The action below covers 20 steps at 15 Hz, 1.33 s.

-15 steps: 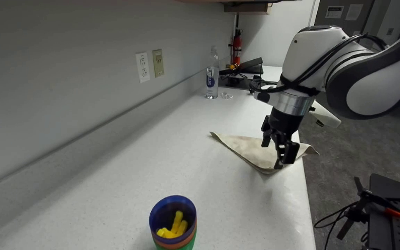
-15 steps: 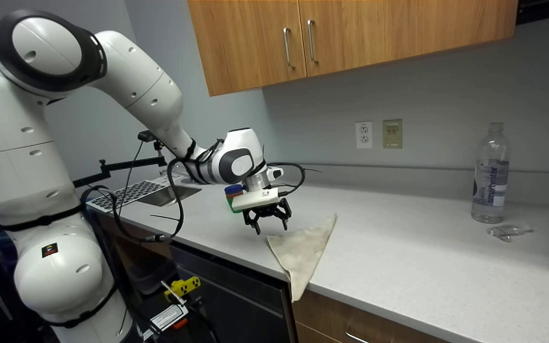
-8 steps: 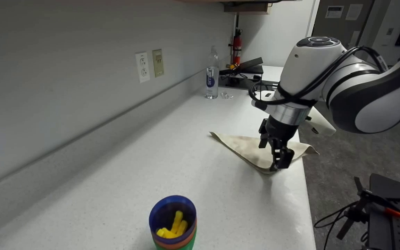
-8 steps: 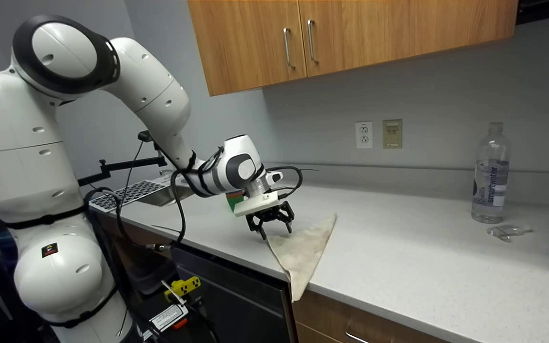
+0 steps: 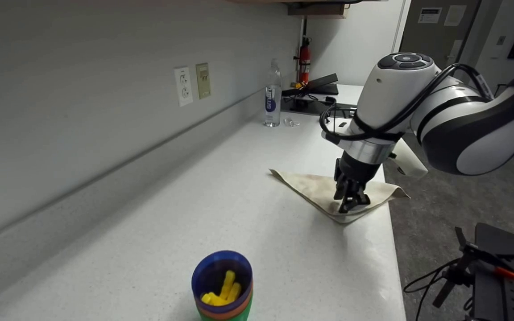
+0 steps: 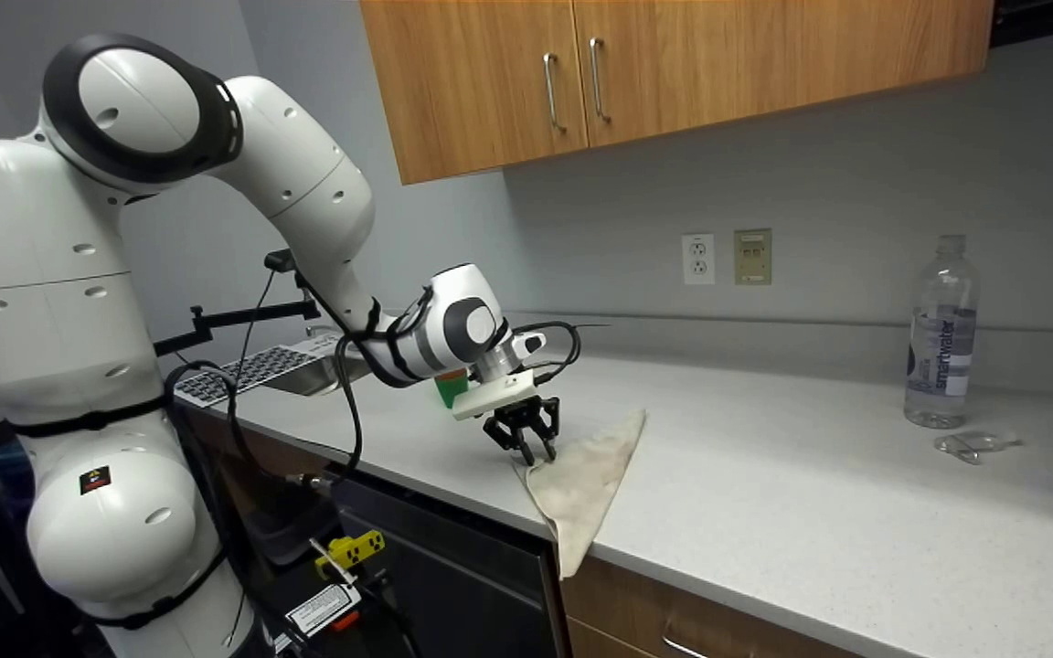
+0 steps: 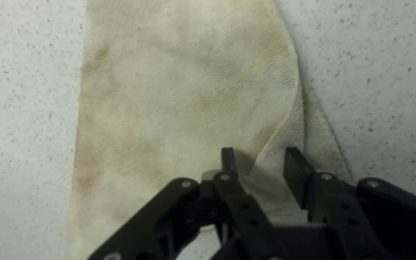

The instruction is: Unfold the towel

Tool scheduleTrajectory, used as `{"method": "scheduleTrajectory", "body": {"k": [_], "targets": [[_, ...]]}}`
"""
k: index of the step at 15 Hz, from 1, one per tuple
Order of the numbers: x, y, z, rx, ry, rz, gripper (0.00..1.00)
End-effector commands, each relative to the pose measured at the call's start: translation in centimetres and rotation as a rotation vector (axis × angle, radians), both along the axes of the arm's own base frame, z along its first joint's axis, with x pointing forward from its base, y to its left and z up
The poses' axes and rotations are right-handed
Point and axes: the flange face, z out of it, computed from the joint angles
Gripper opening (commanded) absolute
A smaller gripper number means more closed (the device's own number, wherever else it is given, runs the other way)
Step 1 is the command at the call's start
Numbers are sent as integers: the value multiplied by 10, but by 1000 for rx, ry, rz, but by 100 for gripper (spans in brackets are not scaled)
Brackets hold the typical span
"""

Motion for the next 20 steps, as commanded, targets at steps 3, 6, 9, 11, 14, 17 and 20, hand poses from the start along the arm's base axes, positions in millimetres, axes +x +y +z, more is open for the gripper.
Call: {"method": "scheduleTrajectory", "body": {"k": [3,6,9,11,14,17,20], "targets": [[6,3,2,-2,-23,-12,0],[5,6,1,-3,-11,-3,26],[3,10,-1,-4,0,9,41],[3,12,-3,-2,4,14,57],[4,10,-5,-1,8,15,78],[5,9,-5,2,7,10,100],[6,7,-7,4,8,7,68]]}}
